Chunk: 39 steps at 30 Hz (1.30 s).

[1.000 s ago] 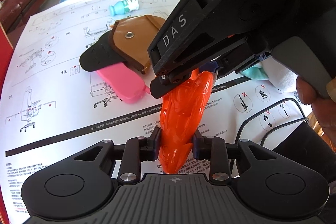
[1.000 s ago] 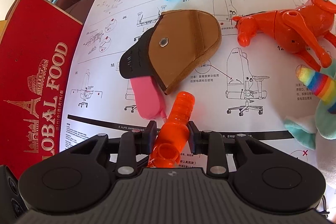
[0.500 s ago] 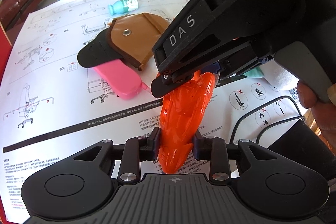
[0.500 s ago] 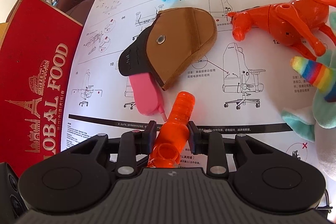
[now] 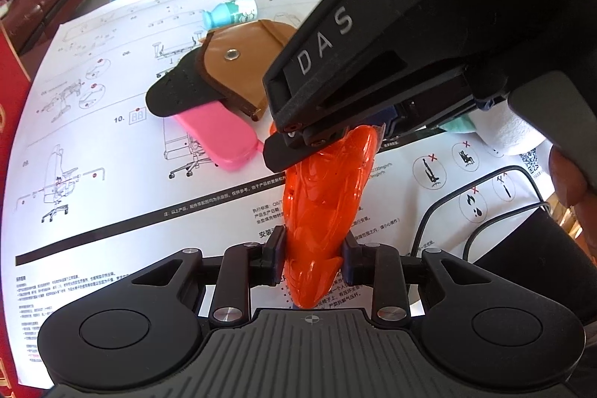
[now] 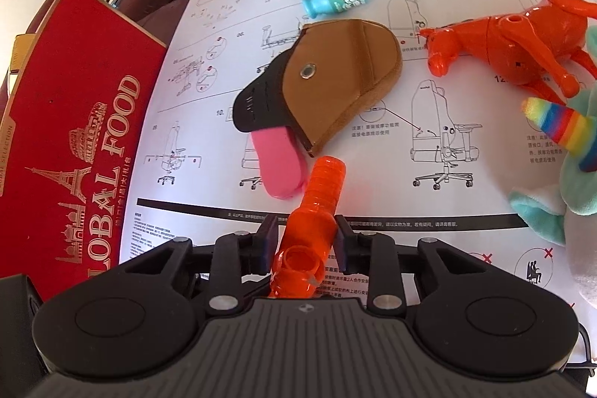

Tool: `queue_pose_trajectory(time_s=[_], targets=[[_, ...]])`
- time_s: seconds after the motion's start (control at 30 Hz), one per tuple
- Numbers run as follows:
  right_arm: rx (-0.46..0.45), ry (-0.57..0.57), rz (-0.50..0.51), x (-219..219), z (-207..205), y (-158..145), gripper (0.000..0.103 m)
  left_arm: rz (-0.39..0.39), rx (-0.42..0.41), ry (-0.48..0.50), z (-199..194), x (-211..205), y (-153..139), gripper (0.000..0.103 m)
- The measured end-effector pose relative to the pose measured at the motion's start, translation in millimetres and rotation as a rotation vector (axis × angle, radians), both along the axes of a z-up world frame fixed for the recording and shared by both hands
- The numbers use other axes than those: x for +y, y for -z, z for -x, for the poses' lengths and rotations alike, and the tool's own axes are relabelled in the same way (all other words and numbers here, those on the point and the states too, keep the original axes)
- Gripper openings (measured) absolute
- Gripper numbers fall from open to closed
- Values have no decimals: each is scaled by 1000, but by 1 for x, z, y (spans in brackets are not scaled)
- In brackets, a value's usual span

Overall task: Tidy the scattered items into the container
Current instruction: 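Lift the orange toy gun off the sheet with both grippers, then carry the orange toy gun with both grippers and drop it into the red box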

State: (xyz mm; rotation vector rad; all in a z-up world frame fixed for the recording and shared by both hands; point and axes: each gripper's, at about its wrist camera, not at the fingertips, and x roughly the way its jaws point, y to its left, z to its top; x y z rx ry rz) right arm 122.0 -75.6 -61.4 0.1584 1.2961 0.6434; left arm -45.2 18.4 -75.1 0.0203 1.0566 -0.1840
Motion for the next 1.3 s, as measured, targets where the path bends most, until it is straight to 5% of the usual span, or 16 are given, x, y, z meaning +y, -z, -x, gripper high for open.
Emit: queue_pose_trajectory(time_s=[0.33, 0.77, 1.07, 1.3], targets=[[-75, -26, -29, 1, 8, -26, 32, -17, -78, -21, 11, -1, -24, 27], [-248, -139, -124, 30, 18, -110, 33, -41, -227, -140, 22, 28, -105, 27], [-442, -356, -207, 116, 39, -197, 33, -61, -406, -372, 42, 101, -175, 29], [-504, -542, -272, 201, 75, -232, 33, -96, -468, -561, 72, 159, -201, 29]])
